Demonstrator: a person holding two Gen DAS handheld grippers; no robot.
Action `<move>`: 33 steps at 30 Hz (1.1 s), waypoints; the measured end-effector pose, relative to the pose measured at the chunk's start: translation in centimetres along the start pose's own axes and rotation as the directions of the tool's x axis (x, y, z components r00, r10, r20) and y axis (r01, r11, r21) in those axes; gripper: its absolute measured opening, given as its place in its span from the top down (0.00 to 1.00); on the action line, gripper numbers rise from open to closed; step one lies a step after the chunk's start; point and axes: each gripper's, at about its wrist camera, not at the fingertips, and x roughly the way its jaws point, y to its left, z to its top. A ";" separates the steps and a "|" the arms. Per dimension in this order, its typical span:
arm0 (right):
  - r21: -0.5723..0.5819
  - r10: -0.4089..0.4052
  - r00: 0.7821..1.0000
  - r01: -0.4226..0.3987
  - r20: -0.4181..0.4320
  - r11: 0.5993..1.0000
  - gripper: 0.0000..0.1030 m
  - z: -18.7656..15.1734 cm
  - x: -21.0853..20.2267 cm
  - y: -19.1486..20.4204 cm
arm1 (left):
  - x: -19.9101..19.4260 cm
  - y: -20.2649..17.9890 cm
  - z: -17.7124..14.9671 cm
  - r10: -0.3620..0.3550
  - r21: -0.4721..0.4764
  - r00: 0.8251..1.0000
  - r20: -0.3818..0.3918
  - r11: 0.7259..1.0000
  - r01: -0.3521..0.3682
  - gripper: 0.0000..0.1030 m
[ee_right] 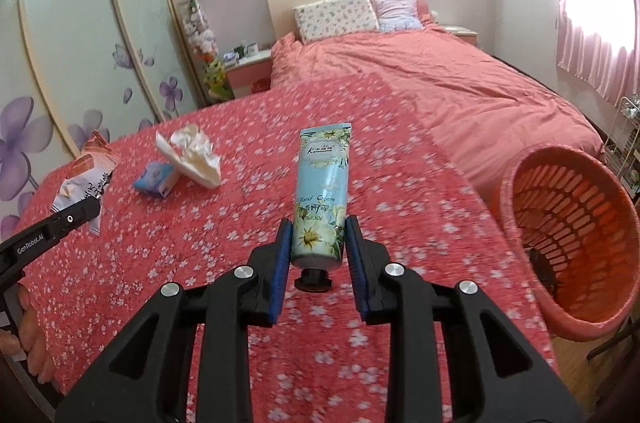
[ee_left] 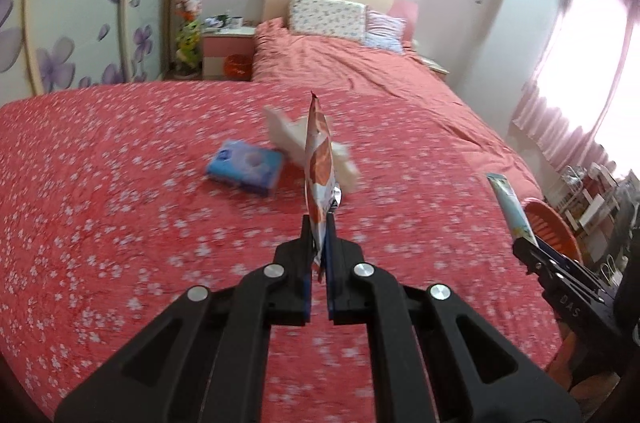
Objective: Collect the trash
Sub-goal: 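Carry the snack bag and hand cream tube over the orange basket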
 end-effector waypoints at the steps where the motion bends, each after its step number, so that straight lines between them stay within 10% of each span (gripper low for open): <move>1: 0.006 -0.004 1.000 0.003 0.009 1.000 0.73 0.1 -0.3 -0.4 | -0.2 -0.8 0.1 -0.012 0.010 1.000 0.004 1.000 0.012 0.94; 15: 0.120 -0.091 0.989 0.077 0.116 0.990 0.73 0.5 -4.9 -7.2 | 0.2 -11.7 0.9 -0.187 0.139 0.982 -0.017 0.972 0.188 0.94; 33: 0.311 -0.244 0.956 0.185 0.162 0.932 0.73 -0.7 -8.8 -18.8 | 3.9 -26.3 -1.6 -0.386 0.242 0.911 -0.144 0.879 0.411 0.94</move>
